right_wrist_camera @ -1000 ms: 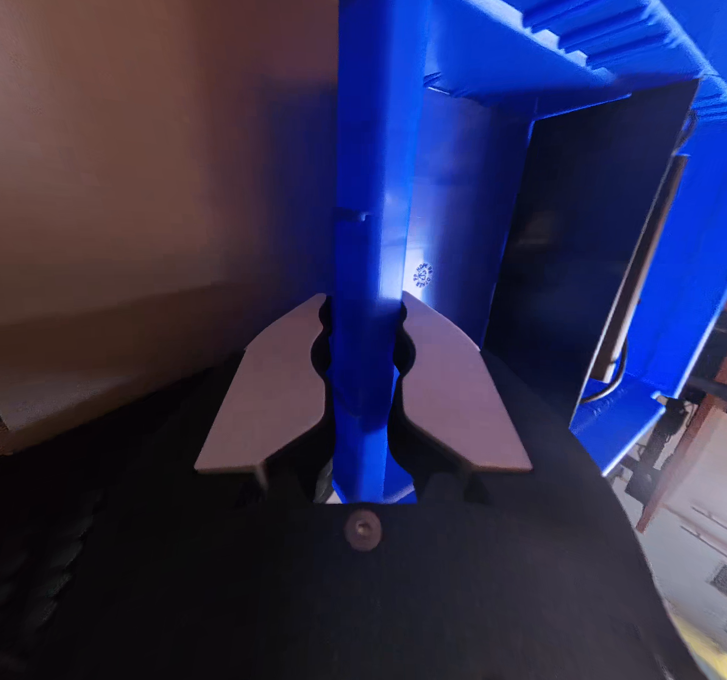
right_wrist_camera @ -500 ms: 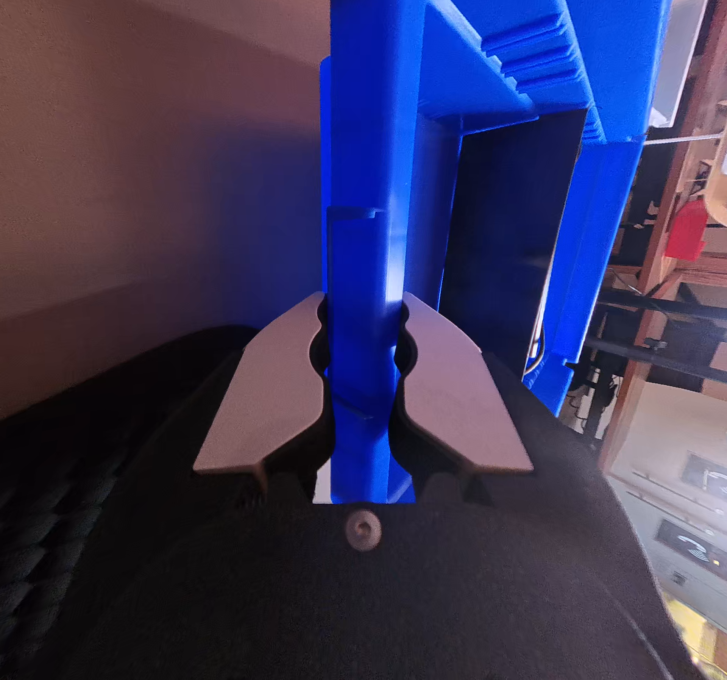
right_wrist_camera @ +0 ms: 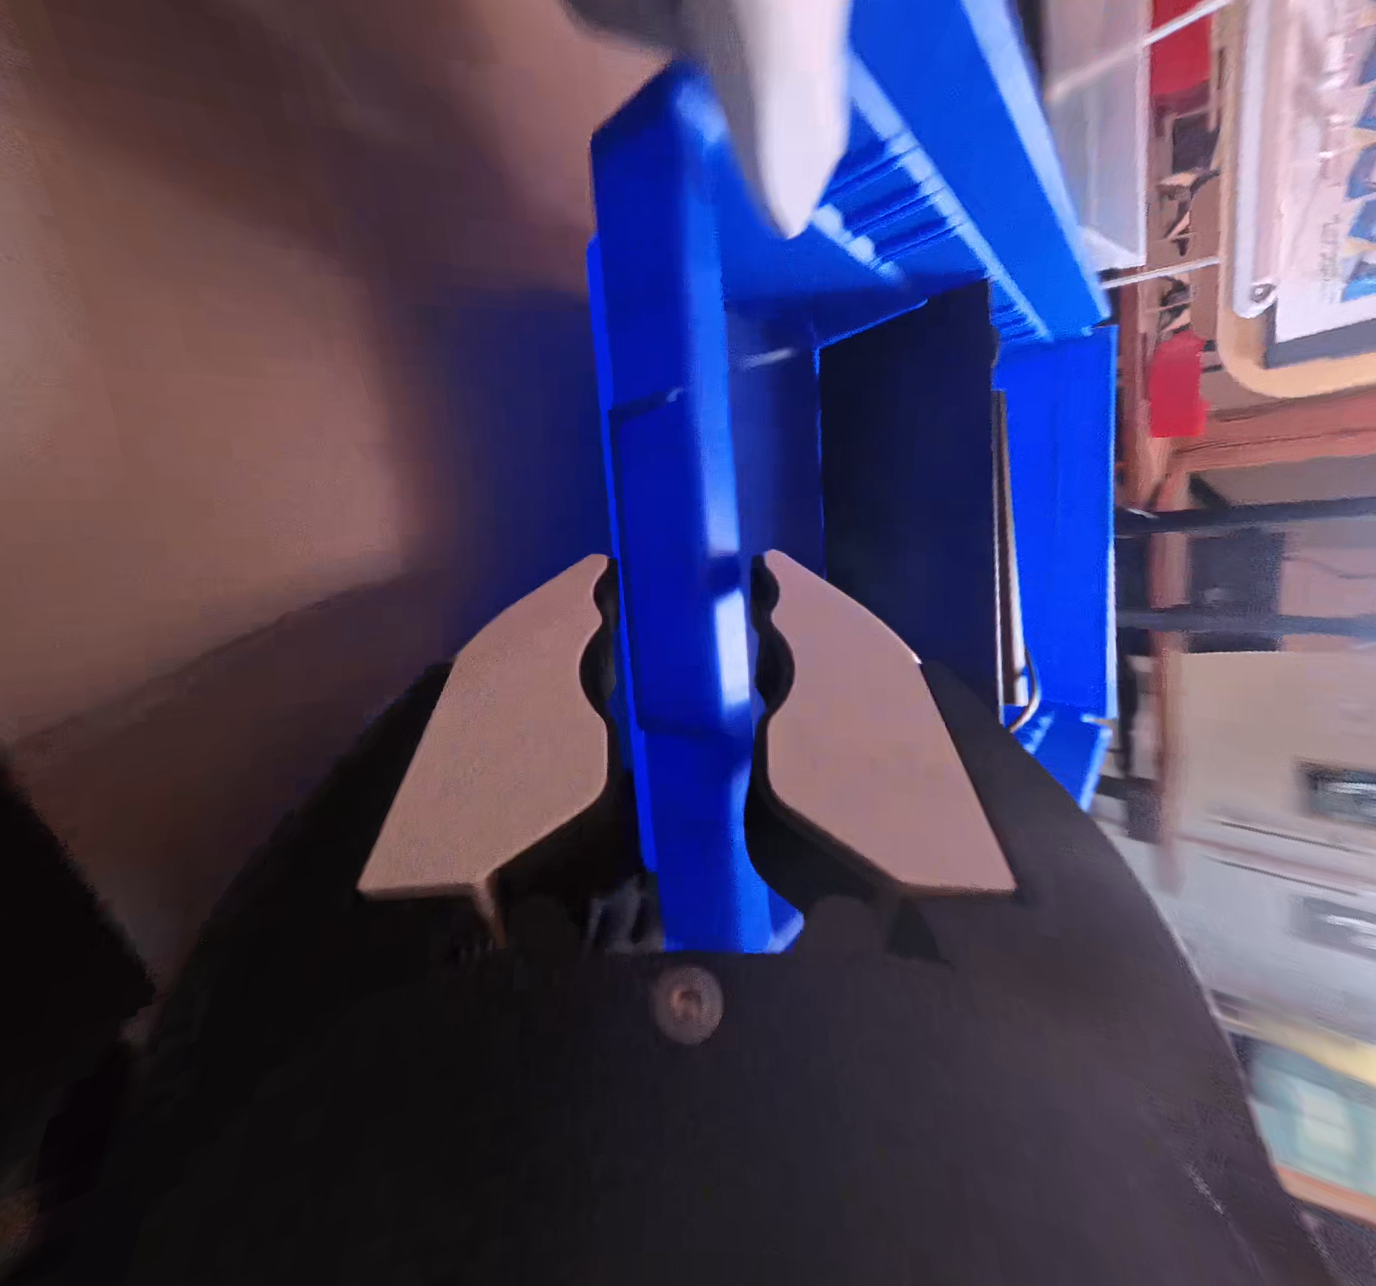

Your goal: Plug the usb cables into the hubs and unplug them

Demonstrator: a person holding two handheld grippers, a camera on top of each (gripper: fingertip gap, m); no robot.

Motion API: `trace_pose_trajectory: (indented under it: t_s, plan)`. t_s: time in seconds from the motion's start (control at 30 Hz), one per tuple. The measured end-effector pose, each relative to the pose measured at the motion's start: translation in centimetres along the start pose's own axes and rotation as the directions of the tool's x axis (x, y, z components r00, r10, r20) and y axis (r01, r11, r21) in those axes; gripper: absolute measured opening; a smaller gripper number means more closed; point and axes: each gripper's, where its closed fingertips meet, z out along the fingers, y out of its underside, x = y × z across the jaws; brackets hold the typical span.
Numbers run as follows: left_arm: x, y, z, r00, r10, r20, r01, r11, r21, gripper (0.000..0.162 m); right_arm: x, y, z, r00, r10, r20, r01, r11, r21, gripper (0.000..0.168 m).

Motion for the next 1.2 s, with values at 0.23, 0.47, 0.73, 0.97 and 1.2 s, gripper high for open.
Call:
trace_pose_trajectory:
  t_s: [0.23, 0.47, 0.73, 0.97, 1.2]
  plan:
    - [-0.3, 0.0, -0.1, 0.999, 0.029, 0.037, -0.027, 0.998, -0.062, 0.024, 8.9, 5.4, -9.2, 0.582, 0.808, -0.093, -0.699, 0.555, 0.451, 0.062]
    - [0.4, -0.5, 0.0, 0.995, 0.038, 0.09, -0.03, 0.995, -0.091, 0.022, 5.6, 7.9, -2.9, 0.495, 0.867, -0.049, -0.827, 0.488, 0.279, 0.048]
    - [2.1, -2.5, -0.3, 0.974, 0.119, 0.191, -0.127, 0.992, 0.026, 0.016, 6.1, 9.6, -6.5, 0.632, 0.715, -0.298, -0.651, 0.699, 0.295, 0.01]
    - [5.7, -7.8, -6.9, 0.94, 0.195, 0.279, -0.255, 0.947, 0.198, 0.014, 6.3, 6.1, -15.0, 0.644, 0.671, -0.368, -0.524, 0.737, 0.426, 0.011]
    - [4.0, -9.5, -21.1, 0.844, 0.212, 0.493, -0.334, 0.926, 0.174, 0.015, 6.8, -5.9, -17.9, 0.743, 0.622, -0.248, -0.385, 0.7, 0.602, 0.011]
